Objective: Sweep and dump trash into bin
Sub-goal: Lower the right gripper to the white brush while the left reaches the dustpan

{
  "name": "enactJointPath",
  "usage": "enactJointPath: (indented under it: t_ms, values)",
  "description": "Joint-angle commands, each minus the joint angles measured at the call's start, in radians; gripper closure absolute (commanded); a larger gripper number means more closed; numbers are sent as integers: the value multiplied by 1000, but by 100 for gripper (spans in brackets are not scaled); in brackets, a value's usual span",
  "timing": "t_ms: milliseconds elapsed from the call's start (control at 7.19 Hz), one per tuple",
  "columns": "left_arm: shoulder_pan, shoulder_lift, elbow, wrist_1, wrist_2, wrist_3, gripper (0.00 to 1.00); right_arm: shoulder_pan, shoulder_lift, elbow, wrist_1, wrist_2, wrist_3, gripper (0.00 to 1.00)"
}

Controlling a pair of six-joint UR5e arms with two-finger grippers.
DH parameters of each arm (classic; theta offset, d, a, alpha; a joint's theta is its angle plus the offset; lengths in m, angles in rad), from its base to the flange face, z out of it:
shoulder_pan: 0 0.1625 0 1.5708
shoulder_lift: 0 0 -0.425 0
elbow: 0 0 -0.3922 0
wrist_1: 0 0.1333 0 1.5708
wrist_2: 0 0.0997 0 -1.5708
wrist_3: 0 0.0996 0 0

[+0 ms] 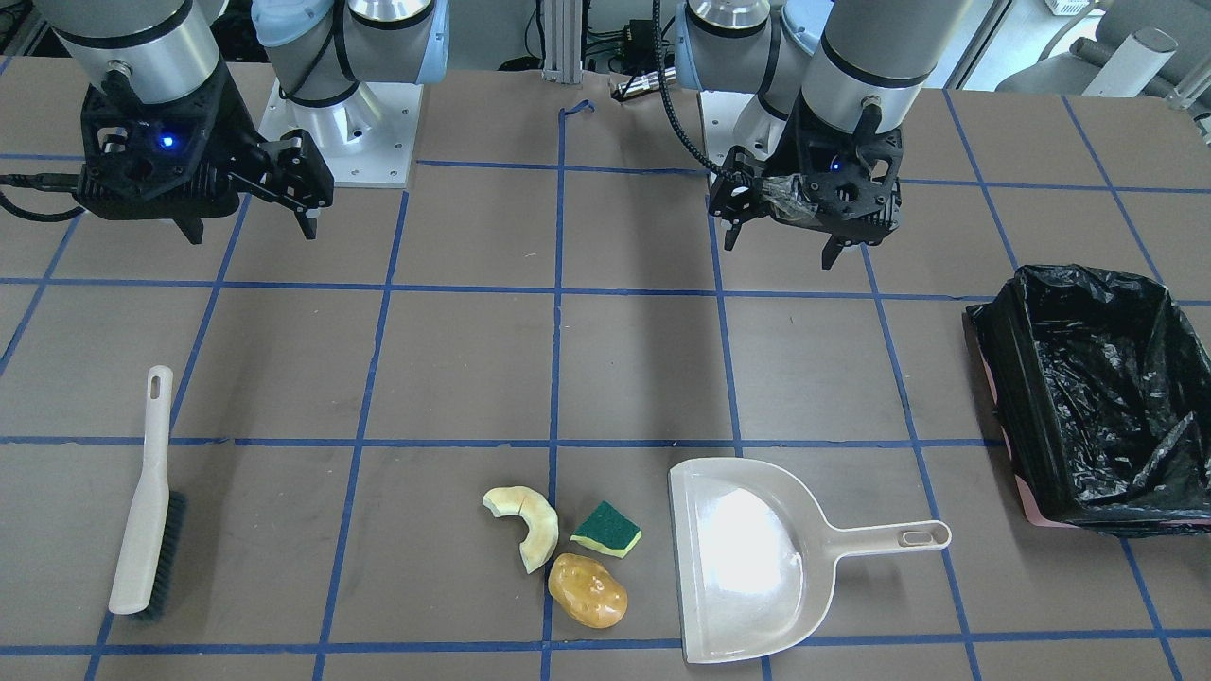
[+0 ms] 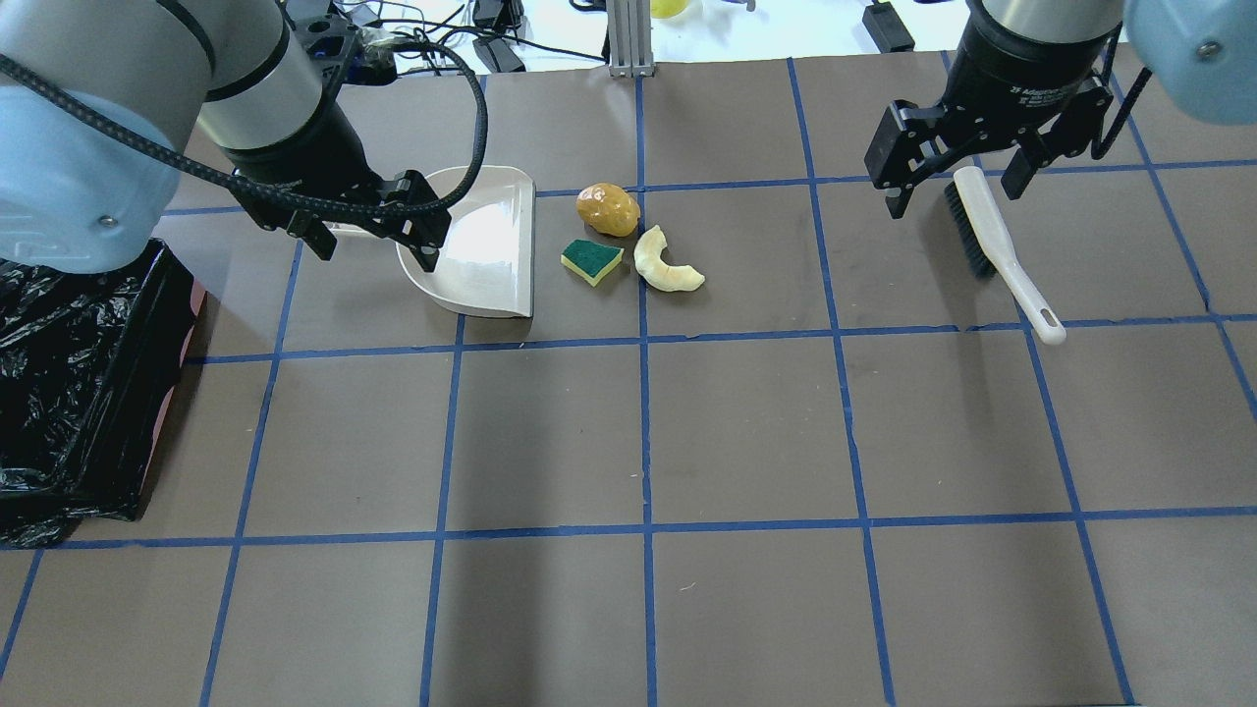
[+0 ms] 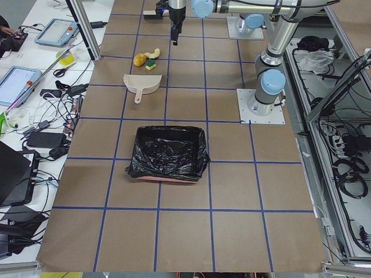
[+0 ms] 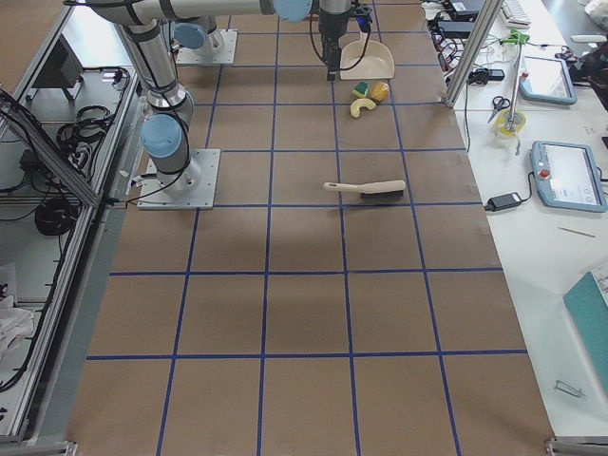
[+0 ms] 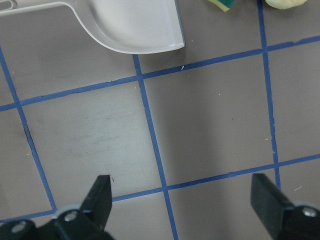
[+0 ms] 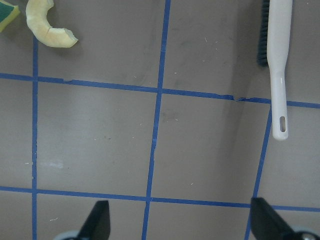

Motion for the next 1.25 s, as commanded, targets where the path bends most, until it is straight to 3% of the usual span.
enactJointPath:
  t_ms: [0, 417, 695, 1112]
  values:
    - [19, -5, 17, 11, -4, 5, 0, 1, 1, 0, -1, 2, 0, 0]
    - [13, -10, 22, 14, 5, 8, 0, 1, 6, -2, -3, -7, 16, 0]
    - [7, 4, 8, 8, 31, 5, 0, -7, 20, 6, -6, -74, 0, 0]
    - [5, 7, 4, -1, 53, 2, 0, -118, 17, 58, -5, -74, -81, 0]
